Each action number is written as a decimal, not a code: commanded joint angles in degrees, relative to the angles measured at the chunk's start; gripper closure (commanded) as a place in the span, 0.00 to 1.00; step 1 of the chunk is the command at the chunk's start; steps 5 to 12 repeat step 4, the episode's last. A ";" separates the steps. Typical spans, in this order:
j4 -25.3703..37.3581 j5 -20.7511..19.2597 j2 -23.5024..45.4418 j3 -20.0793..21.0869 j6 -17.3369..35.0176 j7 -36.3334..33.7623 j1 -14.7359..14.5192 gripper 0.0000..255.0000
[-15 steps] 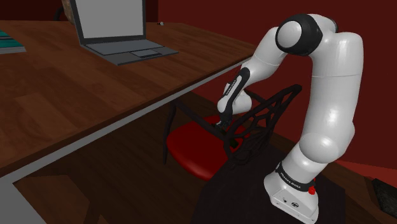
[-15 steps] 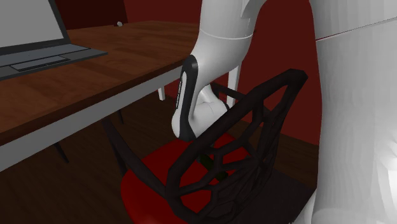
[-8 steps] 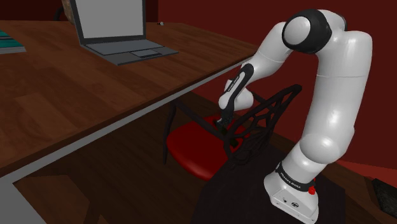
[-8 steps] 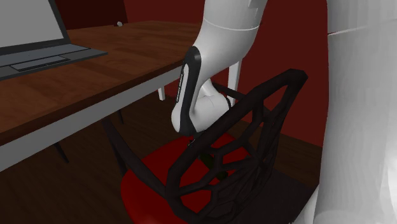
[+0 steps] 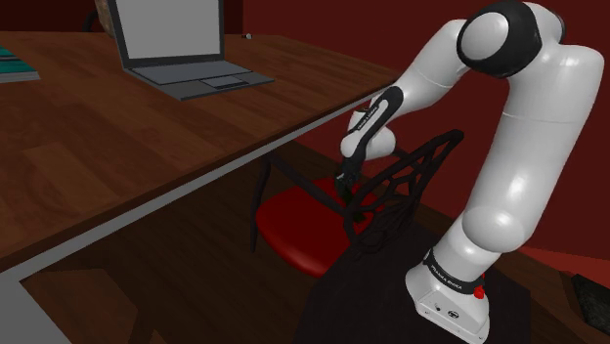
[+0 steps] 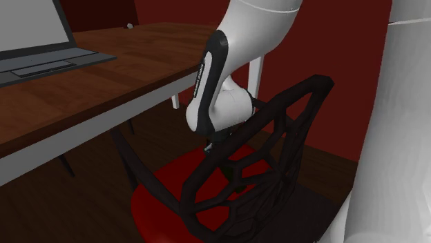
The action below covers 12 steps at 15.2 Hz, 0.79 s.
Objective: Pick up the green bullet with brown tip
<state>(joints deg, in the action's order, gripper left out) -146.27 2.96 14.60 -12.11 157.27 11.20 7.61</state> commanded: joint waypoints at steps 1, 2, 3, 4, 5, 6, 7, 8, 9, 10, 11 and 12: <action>-0.15 -0.84 -1.81 -0.53 -1.65 -0.61 -0.40 1.00; -0.25 -1.26 -2.71 -0.77 -2.44 -0.89 -0.55 1.00; -0.27 -1.34 -2.85 -0.79 -2.55 -0.95 -0.56 1.00; -0.26 -1.34 -2.85 -0.78 -2.55 -0.94 -0.55 1.00; -0.26 -1.34 -2.85 -0.78 -2.55 -0.94 -0.55 1.00; -0.26 -1.34 -2.85 -0.78 -2.55 -0.94 -0.55 1.00; -0.26 -1.34 -2.85 -0.78 -2.55 -0.94 -0.55 1.00; -0.26 -1.34 -2.85 -0.78 -2.55 -0.94 -0.55 1.00; -0.26 -1.34 -2.85 -0.78 -2.55 -0.94 -0.55 1.00; -0.26 -1.34 -2.85 -0.78 -2.55 -0.94 -0.55 1.00; -0.26 -1.34 -2.85 -0.78 -2.55 -0.94 -0.55 1.00; -0.26 -1.34 -2.85 -0.78 -2.55 -0.94 -0.55 1.00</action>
